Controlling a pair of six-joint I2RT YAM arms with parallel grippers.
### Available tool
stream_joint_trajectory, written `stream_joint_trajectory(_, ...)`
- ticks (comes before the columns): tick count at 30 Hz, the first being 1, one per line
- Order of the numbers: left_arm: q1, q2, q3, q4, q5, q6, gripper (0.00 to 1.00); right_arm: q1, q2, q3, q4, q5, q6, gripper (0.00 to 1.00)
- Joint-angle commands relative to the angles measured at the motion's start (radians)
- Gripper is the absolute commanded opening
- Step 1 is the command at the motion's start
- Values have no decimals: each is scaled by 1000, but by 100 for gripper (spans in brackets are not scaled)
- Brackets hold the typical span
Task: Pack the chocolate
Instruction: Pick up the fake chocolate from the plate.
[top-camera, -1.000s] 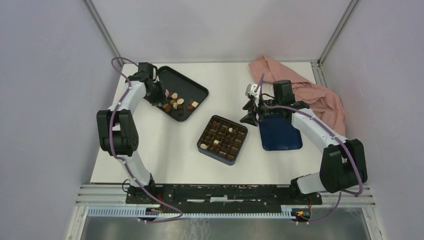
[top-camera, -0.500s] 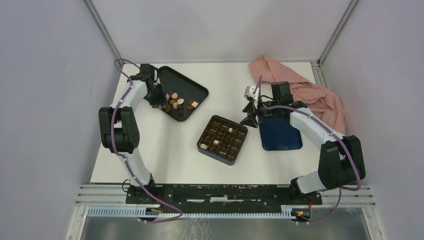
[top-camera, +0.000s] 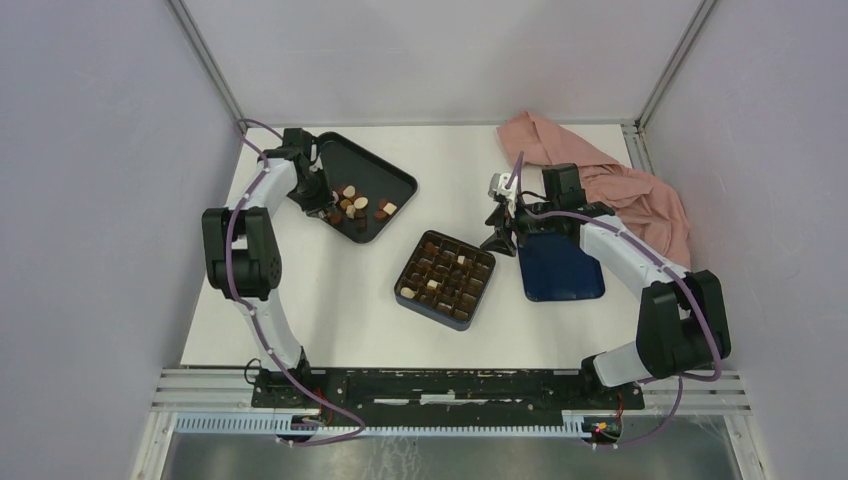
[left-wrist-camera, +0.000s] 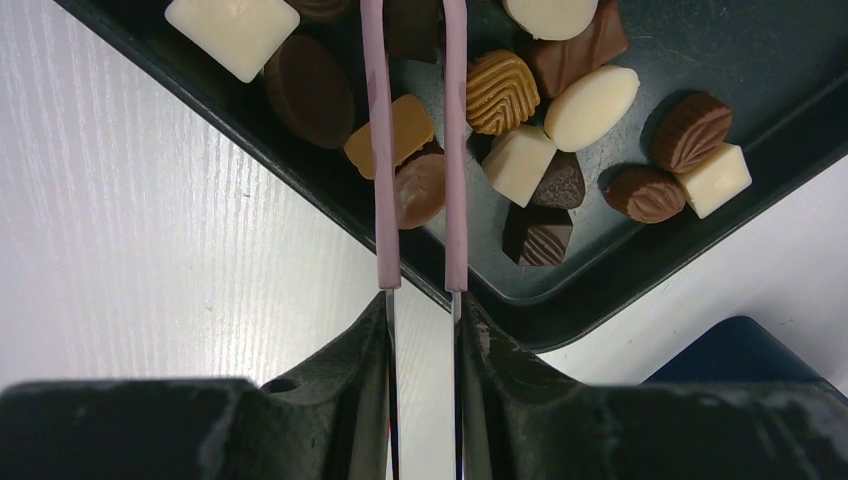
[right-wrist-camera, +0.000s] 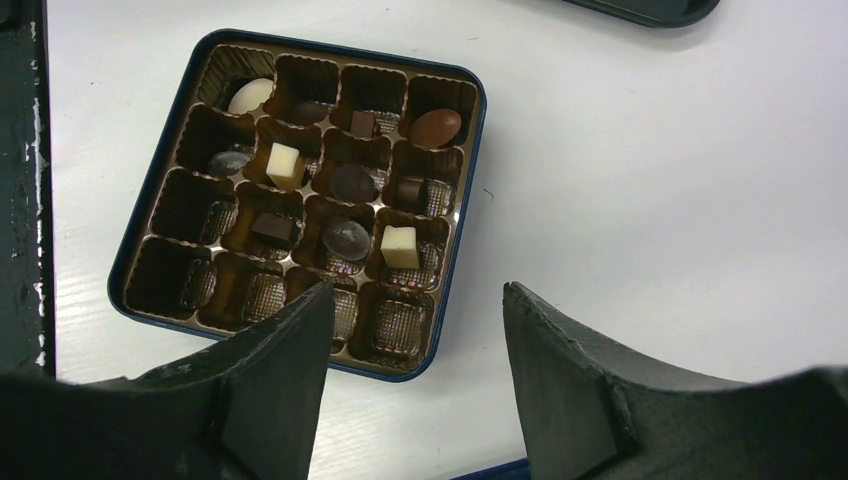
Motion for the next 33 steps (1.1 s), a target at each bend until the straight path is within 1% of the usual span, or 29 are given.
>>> stream_joint_trajectory(1, -1, 18, 59, -15, 3, 54, 28, 1, 11, 4, 5, -4, -18, 68)
stream_joint_trajectory(2, -1, 19, 61, -15, 0, 55, 24, 1, 11, 3, 4, -5, -19, 68)
stream_joint_trajectory(5, -1, 14, 66, -17, -5, 56, 7, 2, 13, 4, 2, -4, -22, 68)
stream_joint_trajectory(7, 0, -3, 64, -18, -10, 56, 2, 2, 15, 4, 3, -5, -21, 68)
stream_joint_trajectory(12, 0, -87, 28, -9, -37, 58, 2, 2, 17, 3, 2, -15, -25, 68)
stream_joint_trajectory(14, 0, -148, -5, 7, -41, 58, 2, 2, 13, 0, 1, -21, -30, 68)
stream_joint_trajectory(19, 0, -280, -102, 44, -5, 51, 2, 1, -7, -24, 27, -29, -47, 68)
stream_joint_trajectory(21, 0, -342, -156, 63, 35, 46, 2, 2, -23, -42, 49, -35, -56, 68)
stream_joint_trajectory(27, -5, -569, -326, 125, 258, 14, 2, 2, -100, -107, 106, -48, -133, 68)
stream_joint_trajectory(33, -27, -826, -496, 169, 425, -55, 2, 2, -172, -150, 127, -112, -208, 69)
